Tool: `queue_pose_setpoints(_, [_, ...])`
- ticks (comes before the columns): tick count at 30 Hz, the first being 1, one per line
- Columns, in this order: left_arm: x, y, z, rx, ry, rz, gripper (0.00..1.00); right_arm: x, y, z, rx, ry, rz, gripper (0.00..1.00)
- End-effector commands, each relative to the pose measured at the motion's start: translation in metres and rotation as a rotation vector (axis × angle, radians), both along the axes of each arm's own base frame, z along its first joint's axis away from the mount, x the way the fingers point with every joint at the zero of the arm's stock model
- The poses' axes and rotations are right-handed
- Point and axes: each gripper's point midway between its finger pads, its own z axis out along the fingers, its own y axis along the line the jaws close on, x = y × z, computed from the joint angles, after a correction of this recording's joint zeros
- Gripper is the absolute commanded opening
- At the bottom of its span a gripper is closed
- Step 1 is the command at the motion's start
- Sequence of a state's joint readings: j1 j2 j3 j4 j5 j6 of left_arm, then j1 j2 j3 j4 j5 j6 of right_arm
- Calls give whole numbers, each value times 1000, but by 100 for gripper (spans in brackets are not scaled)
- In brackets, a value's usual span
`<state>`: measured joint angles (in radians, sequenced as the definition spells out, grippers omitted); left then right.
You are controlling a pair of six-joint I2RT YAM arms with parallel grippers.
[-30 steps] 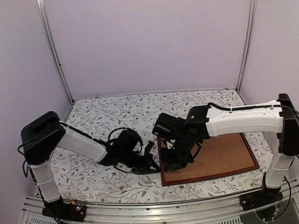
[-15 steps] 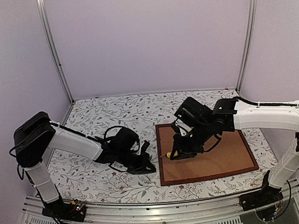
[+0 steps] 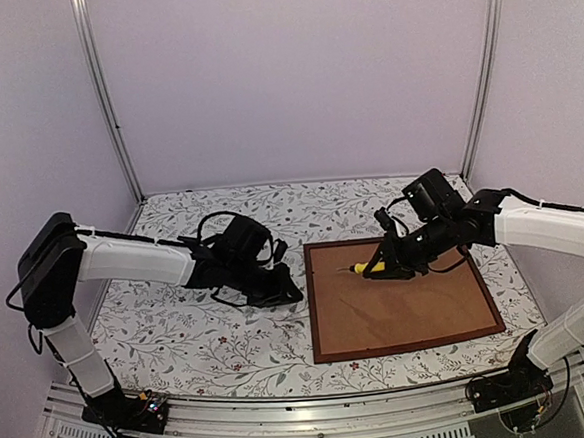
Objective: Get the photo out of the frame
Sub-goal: Move the photo frame to the center of the board.
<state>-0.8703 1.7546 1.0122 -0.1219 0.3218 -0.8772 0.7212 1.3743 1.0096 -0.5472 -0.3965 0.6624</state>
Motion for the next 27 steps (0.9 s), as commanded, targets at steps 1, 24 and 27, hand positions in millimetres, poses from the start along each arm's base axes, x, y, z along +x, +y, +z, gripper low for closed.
queue_pose_setpoints(1, [31,3,2,70,-39,45,12,19,6,15,133,-75,92,0])
queue_pose_setpoints(24, [115,3,9,159,-143,61,24,72,2,-19,227,-6,175,0])
queue_pose_setpoints(27, [118,14,22,69,-137,81,26,75,4,-19,235,-15,181,0])
